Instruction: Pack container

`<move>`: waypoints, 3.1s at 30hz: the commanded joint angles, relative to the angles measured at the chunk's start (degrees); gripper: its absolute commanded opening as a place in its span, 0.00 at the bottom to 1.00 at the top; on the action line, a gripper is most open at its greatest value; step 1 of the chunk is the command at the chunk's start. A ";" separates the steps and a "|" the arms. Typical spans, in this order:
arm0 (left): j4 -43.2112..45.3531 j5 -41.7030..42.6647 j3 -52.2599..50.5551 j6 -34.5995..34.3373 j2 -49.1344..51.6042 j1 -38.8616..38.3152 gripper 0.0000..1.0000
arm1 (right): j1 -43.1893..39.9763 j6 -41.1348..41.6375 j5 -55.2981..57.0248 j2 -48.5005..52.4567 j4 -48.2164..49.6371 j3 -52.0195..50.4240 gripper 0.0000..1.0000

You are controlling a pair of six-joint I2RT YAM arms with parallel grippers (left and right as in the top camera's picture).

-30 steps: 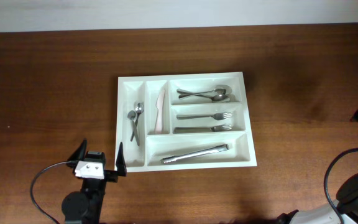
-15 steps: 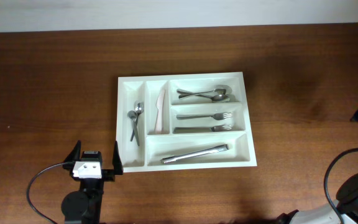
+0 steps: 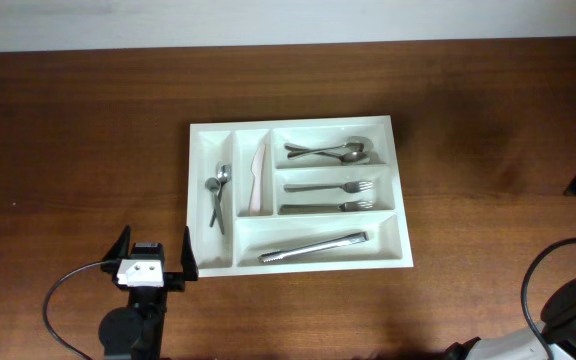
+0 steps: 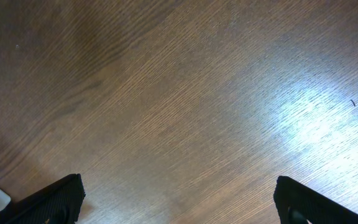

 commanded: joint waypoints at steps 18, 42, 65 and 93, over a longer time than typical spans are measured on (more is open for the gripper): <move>-0.20 -0.85 -0.35 1.14 -0.44 0.28 0.99 | 0.17 0.44 0.72 0.22 0.13 -0.09 0.99; -0.20 -0.83 -0.35 1.14 -0.44 0.28 0.99 | 21.68 0.44 -4.31 -36.37 47.91 -27.98 0.99; -0.20 -0.83 -0.35 1.14 -0.44 0.28 0.99 | 43.58 0.44 -6.10 -90.01 59.74 -58.88 0.99; -0.20 -0.83 -0.35 1.14 -0.44 0.28 0.99 | 47.41 -0.02 -5.90 -102.22 78.77 -83.23 0.99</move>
